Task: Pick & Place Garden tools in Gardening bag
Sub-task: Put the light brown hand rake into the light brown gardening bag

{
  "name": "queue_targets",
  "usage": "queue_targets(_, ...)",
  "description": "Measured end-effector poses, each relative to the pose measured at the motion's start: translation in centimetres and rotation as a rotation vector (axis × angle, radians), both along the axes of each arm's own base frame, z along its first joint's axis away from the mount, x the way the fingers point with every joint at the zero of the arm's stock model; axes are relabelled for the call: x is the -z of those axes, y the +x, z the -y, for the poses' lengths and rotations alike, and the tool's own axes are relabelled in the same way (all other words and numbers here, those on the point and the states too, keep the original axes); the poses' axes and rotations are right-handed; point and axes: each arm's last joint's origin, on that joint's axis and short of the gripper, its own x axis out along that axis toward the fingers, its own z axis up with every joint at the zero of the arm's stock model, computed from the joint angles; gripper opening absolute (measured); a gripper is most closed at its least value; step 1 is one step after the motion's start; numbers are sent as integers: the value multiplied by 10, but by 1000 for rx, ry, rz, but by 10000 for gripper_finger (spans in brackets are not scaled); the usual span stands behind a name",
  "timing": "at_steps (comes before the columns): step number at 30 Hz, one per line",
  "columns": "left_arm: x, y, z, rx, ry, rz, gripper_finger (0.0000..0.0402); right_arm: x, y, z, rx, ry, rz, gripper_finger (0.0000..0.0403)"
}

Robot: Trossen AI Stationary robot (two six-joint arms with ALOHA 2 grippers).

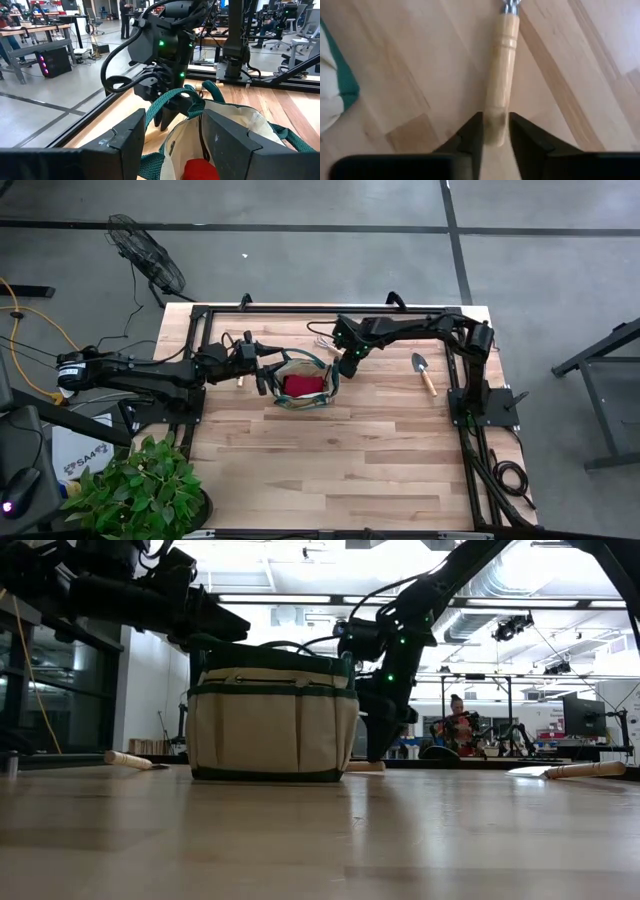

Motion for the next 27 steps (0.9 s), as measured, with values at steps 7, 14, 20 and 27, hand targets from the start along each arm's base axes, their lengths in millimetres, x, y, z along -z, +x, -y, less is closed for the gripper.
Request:
queue_targets(7,1,0,0,1,-2,-9,191,-2,7,5,-16,-45,76,185)
queue_targets(14,2,0,0,1,3,-21,191,20,10,8,-10,-22,38,197)
queue_targets(20,3,0,0,1,1,-30,191,28,10,6,-13,-5,-13,184)
queue_targets(27,3,0,0,1,2,-30,191,30,7,4,-12,9,-44,135)
